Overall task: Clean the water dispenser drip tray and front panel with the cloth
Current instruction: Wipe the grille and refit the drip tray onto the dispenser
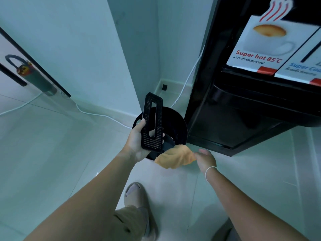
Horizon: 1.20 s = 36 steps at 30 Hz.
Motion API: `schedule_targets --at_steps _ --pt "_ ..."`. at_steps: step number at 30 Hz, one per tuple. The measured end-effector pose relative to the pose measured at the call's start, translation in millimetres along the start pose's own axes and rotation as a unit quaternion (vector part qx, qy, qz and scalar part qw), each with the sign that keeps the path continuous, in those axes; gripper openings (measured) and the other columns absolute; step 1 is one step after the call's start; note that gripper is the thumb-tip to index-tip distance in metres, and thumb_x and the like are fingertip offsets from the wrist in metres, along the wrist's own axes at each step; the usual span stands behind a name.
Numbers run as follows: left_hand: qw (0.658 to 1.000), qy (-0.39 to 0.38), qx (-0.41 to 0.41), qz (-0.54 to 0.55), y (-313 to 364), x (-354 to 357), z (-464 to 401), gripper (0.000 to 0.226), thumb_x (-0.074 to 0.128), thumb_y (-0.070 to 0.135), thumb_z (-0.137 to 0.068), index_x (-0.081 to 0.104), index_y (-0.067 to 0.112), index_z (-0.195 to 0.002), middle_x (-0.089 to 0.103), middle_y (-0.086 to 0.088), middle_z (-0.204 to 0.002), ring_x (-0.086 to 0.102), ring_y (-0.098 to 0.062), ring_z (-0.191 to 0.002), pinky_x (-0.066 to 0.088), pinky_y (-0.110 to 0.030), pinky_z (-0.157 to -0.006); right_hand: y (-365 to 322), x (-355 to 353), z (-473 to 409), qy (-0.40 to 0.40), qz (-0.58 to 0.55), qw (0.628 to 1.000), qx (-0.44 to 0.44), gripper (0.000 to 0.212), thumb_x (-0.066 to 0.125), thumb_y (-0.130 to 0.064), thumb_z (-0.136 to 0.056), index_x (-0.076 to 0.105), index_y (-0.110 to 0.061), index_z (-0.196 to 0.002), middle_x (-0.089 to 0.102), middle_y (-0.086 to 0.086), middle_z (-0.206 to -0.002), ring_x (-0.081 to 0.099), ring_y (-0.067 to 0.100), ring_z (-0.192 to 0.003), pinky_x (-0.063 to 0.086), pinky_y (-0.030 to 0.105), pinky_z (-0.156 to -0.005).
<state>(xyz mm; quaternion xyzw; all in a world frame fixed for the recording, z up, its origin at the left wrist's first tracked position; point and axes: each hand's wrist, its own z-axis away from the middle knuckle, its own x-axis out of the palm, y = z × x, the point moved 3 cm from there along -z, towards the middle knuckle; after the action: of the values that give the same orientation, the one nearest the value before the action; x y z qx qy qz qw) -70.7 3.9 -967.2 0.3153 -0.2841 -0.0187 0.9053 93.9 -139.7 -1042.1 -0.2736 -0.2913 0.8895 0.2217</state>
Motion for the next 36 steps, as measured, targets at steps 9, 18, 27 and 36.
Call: schedule_targets --at_steps 9,18,27,36 --pt "0.999 -0.039 -0.013 -0.018 18.2 23.9 45.5 0.040 0.035 0.044 -0.097 0.057 0.014 -0.110 0.059 -0.014 -0.091 0.063 -0.033 -0.082 0.052 -0.044 -0.078 -76.7 -4.0 53.0 -0.059 -0.051 0.990 -0.120 0.035 0.057 -0.015 -0.086 0.058 -0.013 -0.121 0.062 0.008 -0.122 0.055 0.015 -0.092 0.045 0.030 -0.084" --pt "0.995 -0.076 0.011 -0.059 60.1 47.4 122.0 0.033 0.037 0.037 -0.096 0.060 0.016 -0.086 0.069 -0.017 -0.092 0.066 -0.038 -0.083 0.054 -0.046 -0.077 -139.6 -23.3 143.2 -0.149 -0.092 0.969 -0.175 0.046 0.053 -0.021 -0.092 0.042 -0.015 -0.137 0.055 0.009 -0.128 0.054 0.020 -0.101 0.050 0.034 -0.084" --pt "0.989 -0.110 0.046 -0.086 78.0 82.2 178.7 0.033 0.037 0.035 -0.097 0.063 0.016 -0.107 0.063 -0.017 -0.102 0.070 -0.036 -0.078 0.058 -0.045 -0.072 -178.0 -56.4 212.1 -0.220 -0.135 0.949 -0.182 0.046 0.052 -0.027 -0.093 0.042 -0.009 -0.134 0.057 0.010 -0.118 0.057 0.029 -0.101 0.052 0.042 -0.085" --pt "0.978 -0.154 0.066 -0.122 75.3 138.4 204.2 0.025 0.038 0.031 -0.098 0.057 0.016 -0.094 0.070 -0.011 -0.084 0.070 -0.023 -0.068 0.056 -0.032 -0.065 -185.7 -108.0 242.8 -0.175 -0.156 0.942 -0.242 0.016 0.053 -0.014 -0.092 0.057 -0.006 -0.106 0.061 0.007 -0.092 0.057 0.018 -0.073 0.052 0.030 -0.069"
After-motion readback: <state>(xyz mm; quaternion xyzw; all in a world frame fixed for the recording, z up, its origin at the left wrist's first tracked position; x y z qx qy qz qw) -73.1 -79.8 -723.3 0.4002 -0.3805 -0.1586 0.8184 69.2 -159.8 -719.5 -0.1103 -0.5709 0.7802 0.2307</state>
